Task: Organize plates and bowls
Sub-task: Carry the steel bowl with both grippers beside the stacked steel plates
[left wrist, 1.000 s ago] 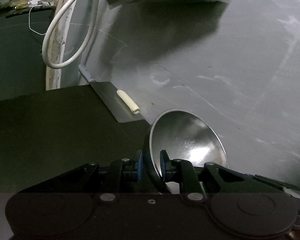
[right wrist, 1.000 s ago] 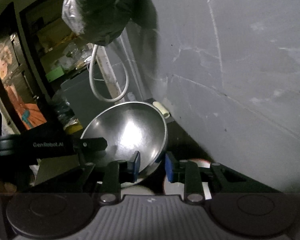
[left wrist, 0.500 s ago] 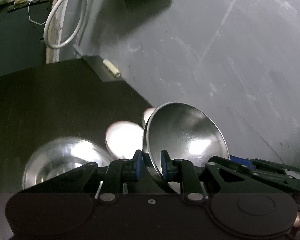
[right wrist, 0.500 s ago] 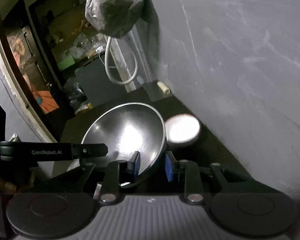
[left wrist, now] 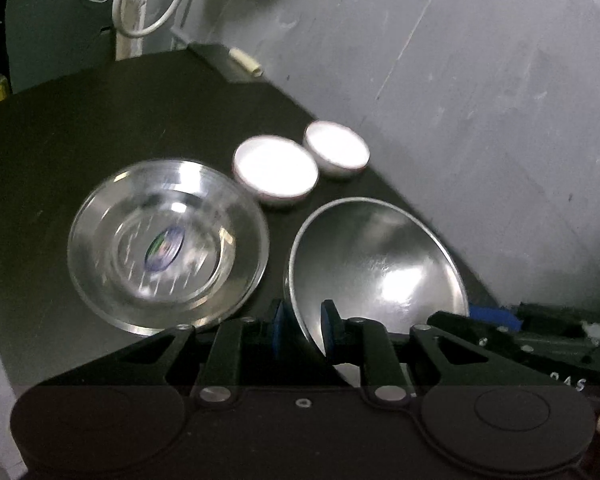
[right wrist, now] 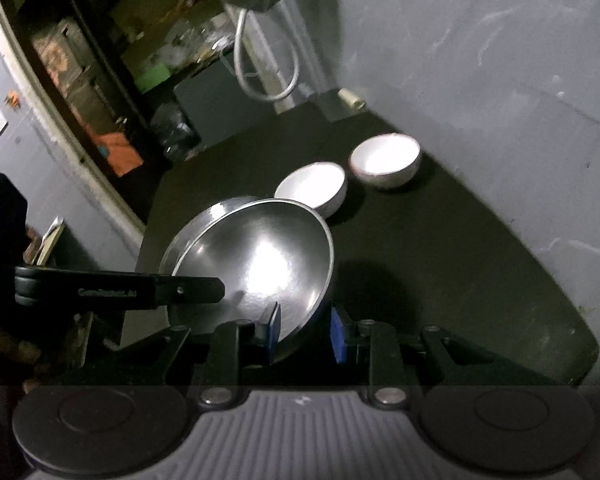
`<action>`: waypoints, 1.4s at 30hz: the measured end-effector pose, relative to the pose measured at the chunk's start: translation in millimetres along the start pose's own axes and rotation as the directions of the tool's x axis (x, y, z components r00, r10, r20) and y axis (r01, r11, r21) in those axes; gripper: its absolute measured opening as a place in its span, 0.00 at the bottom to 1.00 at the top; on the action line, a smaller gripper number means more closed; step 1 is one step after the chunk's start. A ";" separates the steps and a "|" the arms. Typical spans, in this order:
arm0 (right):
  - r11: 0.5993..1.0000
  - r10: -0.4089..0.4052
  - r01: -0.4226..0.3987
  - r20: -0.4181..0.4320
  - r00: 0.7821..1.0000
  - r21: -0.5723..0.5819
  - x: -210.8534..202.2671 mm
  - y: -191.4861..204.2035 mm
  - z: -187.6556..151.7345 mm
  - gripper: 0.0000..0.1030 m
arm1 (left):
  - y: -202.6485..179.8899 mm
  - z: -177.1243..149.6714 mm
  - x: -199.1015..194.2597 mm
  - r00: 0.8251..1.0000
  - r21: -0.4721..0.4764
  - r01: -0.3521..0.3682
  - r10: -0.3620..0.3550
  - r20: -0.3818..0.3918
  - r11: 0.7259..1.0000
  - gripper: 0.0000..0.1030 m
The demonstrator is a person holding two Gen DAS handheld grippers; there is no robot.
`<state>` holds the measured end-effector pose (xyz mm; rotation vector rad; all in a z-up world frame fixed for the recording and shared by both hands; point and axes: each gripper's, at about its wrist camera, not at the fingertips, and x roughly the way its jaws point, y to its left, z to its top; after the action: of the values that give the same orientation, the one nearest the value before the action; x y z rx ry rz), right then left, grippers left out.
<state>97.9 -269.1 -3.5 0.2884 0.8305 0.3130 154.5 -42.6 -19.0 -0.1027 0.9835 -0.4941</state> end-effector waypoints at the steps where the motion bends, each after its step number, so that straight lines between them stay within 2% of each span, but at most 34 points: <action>1: 1.000 0.001 -0.001 -0.008 1.000 -0.009 -0.1 1.4 -2.1 0.29 | -0.2 -4.6 -0.5 1.000 0.003 -0.005 0.005 -0.011 1.000 0.19; 9: 0.999 0.026 -0.030 -0.084 0.996 -0.044 1.8 4.0 -15.6 0.29 | -1.2 -22.0 1.2 0.996 0.003 -0.030 0.030 -0.089 1.000 0.22; 26: 0.997 0.063 -0.070 -0.154 0.986 -0.039 10.3 7.1 -18.5 0.29 | 1.0 -28.9 -0.1 0.988 0.031 -0.060 0.064 -0.140 0.998 0.22; 42: 0.996 0.061 -0.070 -0.174 0.983 -0.049 18.1 11.7 -18.5 0.29 | 4.8 -30.4 0.0 0.987 0.019 -0.063 0.065 -0.149 0.998 0.22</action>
<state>93.5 -249.1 -23.2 0.2399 0.9824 0.4264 131.4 -34.3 -37.4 -0.0215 1.1269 -0.4543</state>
